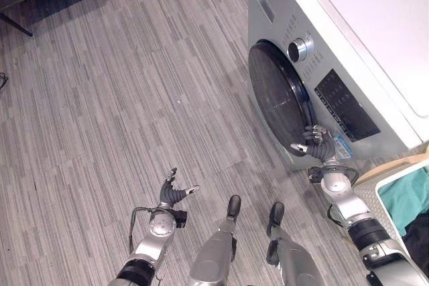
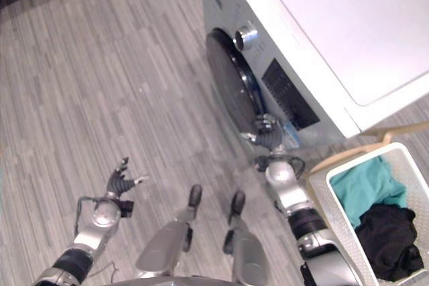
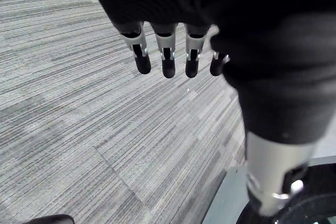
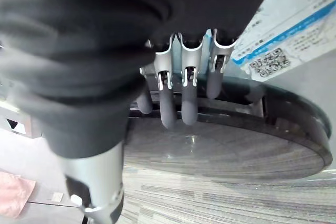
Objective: Grab the laundry basket,head to the washer,open it,put in the laundry and shut it.
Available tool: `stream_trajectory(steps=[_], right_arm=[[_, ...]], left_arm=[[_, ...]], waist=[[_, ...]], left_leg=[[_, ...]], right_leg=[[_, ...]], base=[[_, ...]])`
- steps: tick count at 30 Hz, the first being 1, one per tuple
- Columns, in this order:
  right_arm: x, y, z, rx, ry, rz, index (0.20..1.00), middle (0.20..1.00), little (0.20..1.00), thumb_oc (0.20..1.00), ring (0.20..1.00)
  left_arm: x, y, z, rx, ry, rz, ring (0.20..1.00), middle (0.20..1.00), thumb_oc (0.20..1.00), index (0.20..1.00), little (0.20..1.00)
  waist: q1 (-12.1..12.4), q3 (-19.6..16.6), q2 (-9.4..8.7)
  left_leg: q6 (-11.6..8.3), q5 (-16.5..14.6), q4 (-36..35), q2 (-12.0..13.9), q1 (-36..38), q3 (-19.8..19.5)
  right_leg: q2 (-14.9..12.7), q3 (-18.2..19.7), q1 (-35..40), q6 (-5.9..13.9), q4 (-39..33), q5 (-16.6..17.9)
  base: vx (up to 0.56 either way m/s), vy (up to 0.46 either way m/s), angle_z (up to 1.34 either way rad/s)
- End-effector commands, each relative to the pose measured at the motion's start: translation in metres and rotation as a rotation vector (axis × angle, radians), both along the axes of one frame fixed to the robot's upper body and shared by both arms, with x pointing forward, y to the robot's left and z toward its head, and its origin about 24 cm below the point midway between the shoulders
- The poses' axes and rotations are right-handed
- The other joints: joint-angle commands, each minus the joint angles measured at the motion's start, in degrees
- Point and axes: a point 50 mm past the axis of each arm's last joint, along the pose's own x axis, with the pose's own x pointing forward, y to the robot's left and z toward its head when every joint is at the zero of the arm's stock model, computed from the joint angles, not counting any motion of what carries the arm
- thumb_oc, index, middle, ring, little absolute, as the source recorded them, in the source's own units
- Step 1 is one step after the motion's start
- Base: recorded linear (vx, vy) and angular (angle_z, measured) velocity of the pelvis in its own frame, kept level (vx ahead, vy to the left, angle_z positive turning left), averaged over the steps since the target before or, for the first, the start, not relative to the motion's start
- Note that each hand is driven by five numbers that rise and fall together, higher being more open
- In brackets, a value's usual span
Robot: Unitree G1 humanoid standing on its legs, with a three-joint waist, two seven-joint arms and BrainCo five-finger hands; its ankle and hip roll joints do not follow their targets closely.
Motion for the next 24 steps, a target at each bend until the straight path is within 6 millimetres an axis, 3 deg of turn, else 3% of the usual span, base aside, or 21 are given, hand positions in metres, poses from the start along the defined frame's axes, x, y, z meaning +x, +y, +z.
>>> stream_trajectory(steps=[1, 19, 24], right_arm=[[0.003, -0.01, 0.033, -0.028, -0.176, -0.054, 1.0, 1.0, 1.0, 1.0, 1.0], [-0.004, 0.004, 0.019, 0.046, -0.128, -0.002, 1.0, 1.0, 1.0, 1.0, 1.0], [0.008, 0.011, 0.013, 0.076, -0.08, -0.008, 1.0, 1.0, 1.0, 1.0, 1.0]], left_arm=[[-0.003, 0.004, -0.001, 0.034, -0.005, 0.002, 1.0, 1.0, 1.0, 1.0, 1.0], [-0.012, 0.013, -0.003, 0.039, 0.017, 0.013, 1.0, 1.0, 1.0, 1.0, 1.0], [-0.011, 0.016, -0.001, 0.039, 0.007, 0.012, 1.0, 1.0, 1.0, 1.0, 1.0]], waist=[[-0.7, -2.7, -2.94], [-1.3, -1.9, -4.27], [0.1, -0.4, -3.82]], left_leg=[[1.56, -6.0, 4.1, -2.4, -1.7, 3.3], [2.63, -8.5, 8.4, -2.3, -2.8, 5.1], [2.68, -8.2, 8.7, -2.7, -4.1, 5.0]], right_leg=[[-4.1, 3.6, 0.3, 4.55, 4.6, -7.2], [-4.4, 4.8, 0.1, 4.95, 5.4, -6.4], [-5.0, 4.7, -0.9, 5.01, 5.6, -5.8]], base=[[0.0, 0.0, 0.0], [-0.01, 0.015, -0.06], [0.0, 0.0, 0.0]])
